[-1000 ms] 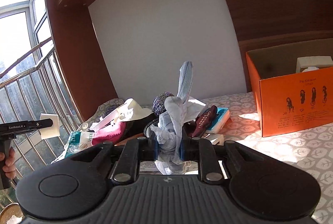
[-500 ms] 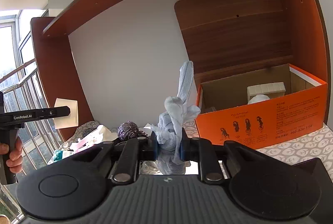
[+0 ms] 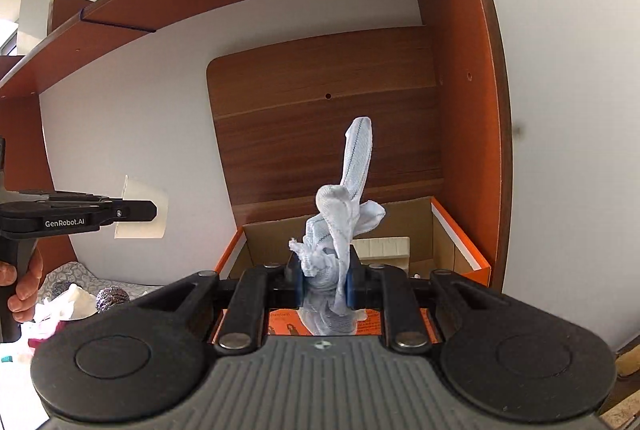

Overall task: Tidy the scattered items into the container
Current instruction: 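Carry cup and sock into the orange box and open both tools, then withdraw both tools from the box back to the pile, then grasp the blue-and-white toothpaste tube with the left tool, then grasp the black binder clip with the right tool while the left tool holds the tube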

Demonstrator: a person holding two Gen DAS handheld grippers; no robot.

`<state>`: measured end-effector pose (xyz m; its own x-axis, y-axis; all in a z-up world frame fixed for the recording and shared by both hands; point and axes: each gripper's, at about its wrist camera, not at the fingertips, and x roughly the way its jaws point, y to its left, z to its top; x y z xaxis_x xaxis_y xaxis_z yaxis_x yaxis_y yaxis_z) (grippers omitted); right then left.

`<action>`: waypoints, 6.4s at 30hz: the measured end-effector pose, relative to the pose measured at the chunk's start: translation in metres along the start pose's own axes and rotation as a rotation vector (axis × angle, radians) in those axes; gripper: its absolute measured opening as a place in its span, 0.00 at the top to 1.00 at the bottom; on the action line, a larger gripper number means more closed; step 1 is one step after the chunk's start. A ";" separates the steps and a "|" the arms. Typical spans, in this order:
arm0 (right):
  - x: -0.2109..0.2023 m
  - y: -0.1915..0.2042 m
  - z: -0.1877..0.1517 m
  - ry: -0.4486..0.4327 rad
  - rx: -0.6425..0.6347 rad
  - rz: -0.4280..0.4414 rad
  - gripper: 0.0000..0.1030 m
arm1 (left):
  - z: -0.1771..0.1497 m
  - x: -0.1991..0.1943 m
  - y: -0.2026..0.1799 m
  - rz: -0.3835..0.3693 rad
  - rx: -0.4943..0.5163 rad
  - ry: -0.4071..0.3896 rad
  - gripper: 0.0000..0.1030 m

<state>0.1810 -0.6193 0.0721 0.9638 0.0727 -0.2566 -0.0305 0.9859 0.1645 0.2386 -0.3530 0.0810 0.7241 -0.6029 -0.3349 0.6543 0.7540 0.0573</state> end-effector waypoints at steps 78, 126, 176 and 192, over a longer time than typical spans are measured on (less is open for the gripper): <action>0.099 0.000 -0.026 0.160 -0.051 -0.069 0.00 | -0.018 0.110 -0.028 0.225 0.026 0.128 0.00; 0.034 0.153 -0.150 0.327 -0.137 0.176 0.00 | -0.155 -0.032 0.010 0.258 -0.115 0.193 0.00; 0.069 0.147 -0.155 0.397 -0.180 0.008 0.00 | -0.170 -0.010 0.017 0.184 -0.014 0.310 0.77; 0.084 0.141 -0.145 0.363 -0.277 0.064 0.09 | -0.170 -0.011 0.016 0.178 -0.054 0.308 0.76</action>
<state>0.2192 -0.4523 -0.0646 0.8042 0.1338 -0.5791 -0.2040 0.9773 -0.0574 0.2042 -0.2902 -0.0744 0.7204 -0.3603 -0.5926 0.5056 0.8578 0.0931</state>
